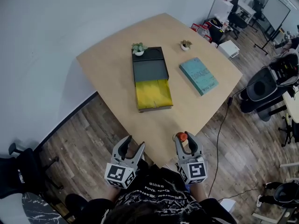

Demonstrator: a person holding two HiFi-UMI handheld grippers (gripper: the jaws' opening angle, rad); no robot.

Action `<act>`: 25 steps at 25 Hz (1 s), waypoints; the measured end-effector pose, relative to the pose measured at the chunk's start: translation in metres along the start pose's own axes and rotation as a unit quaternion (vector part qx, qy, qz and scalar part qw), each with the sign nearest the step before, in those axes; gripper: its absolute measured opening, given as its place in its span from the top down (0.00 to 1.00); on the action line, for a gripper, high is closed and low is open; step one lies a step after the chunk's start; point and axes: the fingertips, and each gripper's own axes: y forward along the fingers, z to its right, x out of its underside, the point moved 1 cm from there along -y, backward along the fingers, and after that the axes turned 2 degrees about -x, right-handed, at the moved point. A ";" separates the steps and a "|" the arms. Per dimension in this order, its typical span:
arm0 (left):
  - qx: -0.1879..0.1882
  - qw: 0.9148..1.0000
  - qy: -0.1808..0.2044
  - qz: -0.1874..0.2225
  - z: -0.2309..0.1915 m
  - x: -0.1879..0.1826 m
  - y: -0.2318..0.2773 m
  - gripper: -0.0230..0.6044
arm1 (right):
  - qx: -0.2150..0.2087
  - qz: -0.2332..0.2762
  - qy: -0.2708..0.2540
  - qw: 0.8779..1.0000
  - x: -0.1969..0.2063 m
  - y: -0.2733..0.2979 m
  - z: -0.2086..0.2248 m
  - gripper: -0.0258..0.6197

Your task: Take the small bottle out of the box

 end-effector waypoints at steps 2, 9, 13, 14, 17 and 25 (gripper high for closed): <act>0.009 1.000 0.001 0.002 0.001 -0.003 0.002 0.59 | 0.000 0.004 0.001 1.000 -0.003 0.001 -0.001 0.72; 0.014 1.000 0.021 0.008 0.004 -0.011 0.007 0.83 | -0.002 0.008 0.001 1.000 -0.005 0.008 -0.005 0.72; 0.006 1.000 0.015 0.006 0.000 -0.008 0.008 0.96 | -0.001 0.008 0.005 1.000 -0.004 0.009 -0.004 0.72; 0.008 1.000 0.010 0.006 0.000 -0.008 0.008 0.96 | -0.002 0.008 0.006 1.000 -0.003 0.010 -0.004 0.72; 0.017 1.000 -0.001 0.004 -0.001 -0.009 0.011 0.96 | -0.002 0.007 0.009 1.000 -0.003 0.013 -0.003 0.72; 0.021 1.000 0.001 0.000 0.000 -0.009 0.015 0.96 | -0.002 0.000 0.009 1.000 0.000 0.018 -0.002 0.72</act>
